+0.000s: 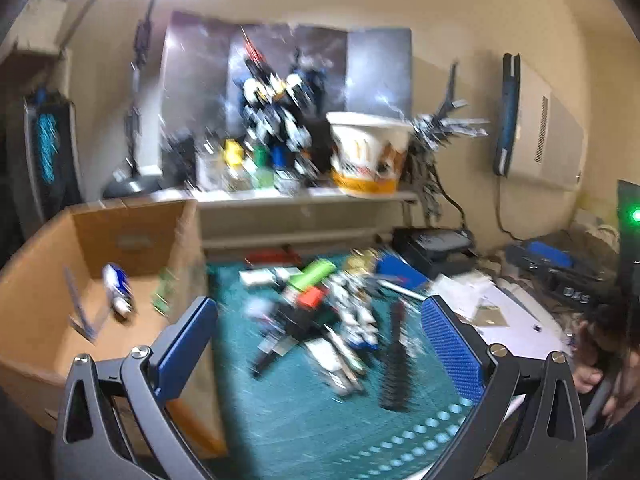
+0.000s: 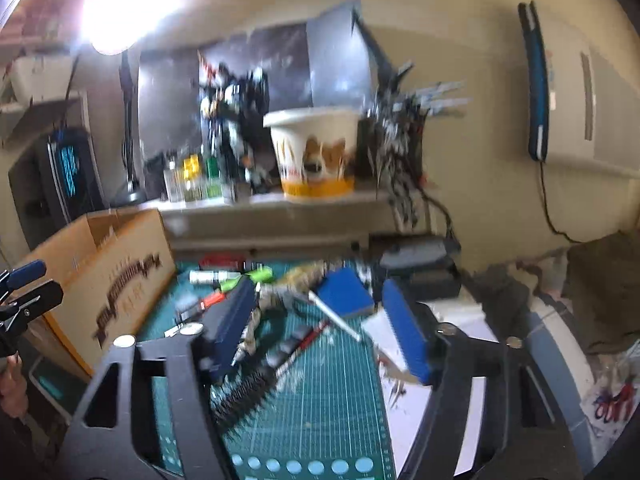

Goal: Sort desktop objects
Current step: 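Grasp the clear hand-sanitizer bottle with the left tool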

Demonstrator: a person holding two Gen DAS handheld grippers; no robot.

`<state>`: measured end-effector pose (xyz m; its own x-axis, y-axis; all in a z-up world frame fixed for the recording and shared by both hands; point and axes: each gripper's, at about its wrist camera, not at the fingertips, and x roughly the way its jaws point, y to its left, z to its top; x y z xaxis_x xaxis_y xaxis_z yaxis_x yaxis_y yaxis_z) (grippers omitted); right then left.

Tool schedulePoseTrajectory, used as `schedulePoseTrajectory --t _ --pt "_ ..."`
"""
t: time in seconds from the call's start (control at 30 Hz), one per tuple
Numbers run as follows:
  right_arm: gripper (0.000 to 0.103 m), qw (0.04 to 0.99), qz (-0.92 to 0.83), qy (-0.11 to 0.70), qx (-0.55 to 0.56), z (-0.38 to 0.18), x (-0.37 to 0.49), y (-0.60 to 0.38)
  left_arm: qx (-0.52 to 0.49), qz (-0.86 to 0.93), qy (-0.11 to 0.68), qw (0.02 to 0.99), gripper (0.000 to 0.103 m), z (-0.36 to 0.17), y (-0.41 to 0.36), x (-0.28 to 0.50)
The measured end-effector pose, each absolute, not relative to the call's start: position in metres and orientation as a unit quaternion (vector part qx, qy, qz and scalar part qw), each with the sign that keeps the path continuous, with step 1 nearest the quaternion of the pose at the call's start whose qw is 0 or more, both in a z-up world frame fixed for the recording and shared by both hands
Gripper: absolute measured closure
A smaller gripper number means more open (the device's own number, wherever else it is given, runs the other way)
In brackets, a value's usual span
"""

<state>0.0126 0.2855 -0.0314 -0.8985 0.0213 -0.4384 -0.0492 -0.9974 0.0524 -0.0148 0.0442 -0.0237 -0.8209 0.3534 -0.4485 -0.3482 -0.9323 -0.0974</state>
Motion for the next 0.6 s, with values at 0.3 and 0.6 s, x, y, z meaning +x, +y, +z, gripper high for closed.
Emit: schedulePoseTrajectory --t 0.3,0.6 --pt "0.041 -0.022 0.960 0.060 -0.274 -0.074 -0.004 0.293 -0.386 0.906 -0.026 0.174 0.049 -0.118 0.076 -0.079" --pt "0.041 -0.079 0.943 0.073 -0.316 -0.104 -0.023 0.288 -0.431 0.890 -0.023 0.149 0.064 -0.144 0.084 -0.120"
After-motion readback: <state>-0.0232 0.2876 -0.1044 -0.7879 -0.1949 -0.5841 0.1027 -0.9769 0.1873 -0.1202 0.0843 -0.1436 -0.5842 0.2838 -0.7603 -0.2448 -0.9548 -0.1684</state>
